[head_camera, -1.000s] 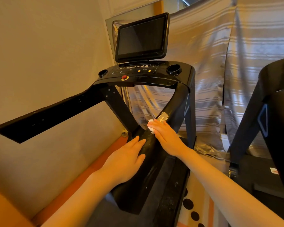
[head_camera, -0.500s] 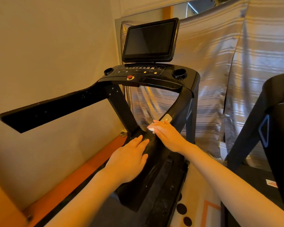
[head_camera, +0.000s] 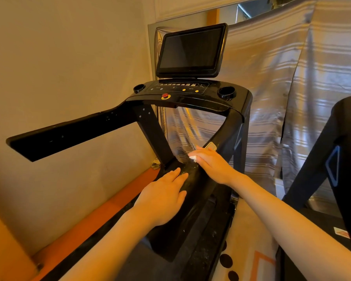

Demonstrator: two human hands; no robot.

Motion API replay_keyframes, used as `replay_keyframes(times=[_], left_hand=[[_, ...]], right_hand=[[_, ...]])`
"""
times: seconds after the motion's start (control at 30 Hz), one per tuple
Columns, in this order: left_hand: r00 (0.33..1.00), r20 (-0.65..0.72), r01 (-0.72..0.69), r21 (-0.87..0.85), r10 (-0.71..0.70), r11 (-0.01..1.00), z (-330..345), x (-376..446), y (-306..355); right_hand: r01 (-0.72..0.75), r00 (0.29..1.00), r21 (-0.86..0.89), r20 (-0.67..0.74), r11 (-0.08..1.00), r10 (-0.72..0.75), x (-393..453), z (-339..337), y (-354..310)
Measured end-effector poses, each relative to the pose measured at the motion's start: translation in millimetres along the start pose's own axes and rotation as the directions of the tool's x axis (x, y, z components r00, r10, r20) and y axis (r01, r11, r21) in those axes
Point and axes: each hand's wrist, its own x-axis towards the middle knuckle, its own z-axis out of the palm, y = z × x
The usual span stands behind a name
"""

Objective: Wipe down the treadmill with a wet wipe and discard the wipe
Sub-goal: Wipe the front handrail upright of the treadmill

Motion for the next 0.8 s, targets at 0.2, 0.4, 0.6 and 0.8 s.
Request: replay_keyframes(times=[0.2,0.4,0.6,0.8], left_hand=[[1.0,-0.002,-0.001,-0.011,0.001,1.0,1.2,0.8,0.1],[1.0,-0.006,0.002,0.008,-0.002,1.0,2.0,0.9,1.4],[0.999,-0.047,0.008,0.025,-0.006,1.0,-4.3,-6.0,1.0],[0.998,-0.056,-0.005,0.059,0.008,0.998,-0.1,-25.3,3.5]], right_hand=[[-0.025,0.99,0.133,-0.138,0.991,0.043,-12.2,14.1,-3.8],[0.059,0.95,0.213,-0.311,0.975,0.01,-41.1,43.2,-22.2],[-0.071,0.901,0.284,-0.393,0.956,0.184,-34.0,52.2,-29.0],[-0.002,0.914,0.3,-0.386,0.954,0.124,-59.8,68.3,-59.2]])
